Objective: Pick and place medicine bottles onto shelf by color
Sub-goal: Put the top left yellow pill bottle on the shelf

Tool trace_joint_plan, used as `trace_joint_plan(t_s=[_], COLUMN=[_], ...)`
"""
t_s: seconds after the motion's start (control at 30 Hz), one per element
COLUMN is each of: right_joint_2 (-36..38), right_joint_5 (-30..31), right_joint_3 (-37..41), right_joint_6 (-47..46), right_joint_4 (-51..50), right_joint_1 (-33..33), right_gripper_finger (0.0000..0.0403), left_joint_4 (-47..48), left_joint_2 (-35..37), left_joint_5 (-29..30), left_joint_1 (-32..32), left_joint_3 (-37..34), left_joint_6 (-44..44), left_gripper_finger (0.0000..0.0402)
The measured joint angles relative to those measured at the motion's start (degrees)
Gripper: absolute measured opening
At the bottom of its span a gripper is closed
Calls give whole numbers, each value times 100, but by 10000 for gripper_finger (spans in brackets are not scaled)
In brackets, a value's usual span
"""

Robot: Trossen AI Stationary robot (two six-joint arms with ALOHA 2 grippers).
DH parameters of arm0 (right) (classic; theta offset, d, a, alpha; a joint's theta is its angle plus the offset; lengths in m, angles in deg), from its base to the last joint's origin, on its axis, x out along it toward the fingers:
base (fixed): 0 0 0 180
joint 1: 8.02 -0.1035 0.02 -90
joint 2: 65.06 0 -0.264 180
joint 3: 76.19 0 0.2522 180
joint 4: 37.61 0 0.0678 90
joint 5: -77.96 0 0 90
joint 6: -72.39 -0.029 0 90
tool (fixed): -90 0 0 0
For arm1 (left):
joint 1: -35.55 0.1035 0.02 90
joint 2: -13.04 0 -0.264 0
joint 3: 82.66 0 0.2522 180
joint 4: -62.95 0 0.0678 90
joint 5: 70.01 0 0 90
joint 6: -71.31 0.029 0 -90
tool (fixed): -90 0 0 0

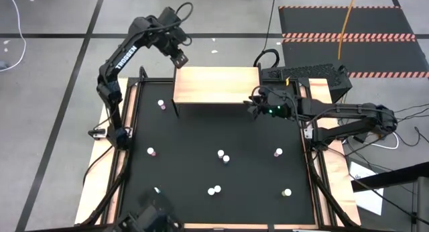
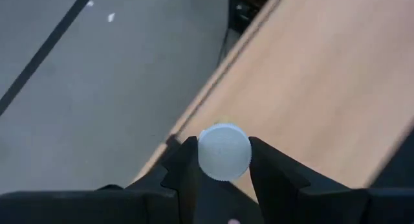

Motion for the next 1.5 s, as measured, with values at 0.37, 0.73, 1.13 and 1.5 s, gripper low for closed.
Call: trace_joint_plan(t_s=[0.37, 0.73, 1.13, 1.5], right_joint_2=[0, 0, 0, 0], right_joint_5=[0, 18, 15, -11], right_joint_3=[0, 0, 0, 0], right_joint_6=[20, 11, -1, -5], right_joint_4=[-38, -284, -274, -273], right_joint_1=[213, 241, 359, 357], right_gripper_finger=[165, 165, 165, 165], left_joint_4=[-30, 3, 11, -48], left_joint_2=[-557, -895, -893, -893], left_joint_5=[-296, -249, 240, 316], left_joint_1=[-107, -168, -363, -432], left_joint_3=[-6, -9, -9, -9], left_joint_6=[56, 81, 196, 238], left_gripper_finger=[124, 124, 124, 124])
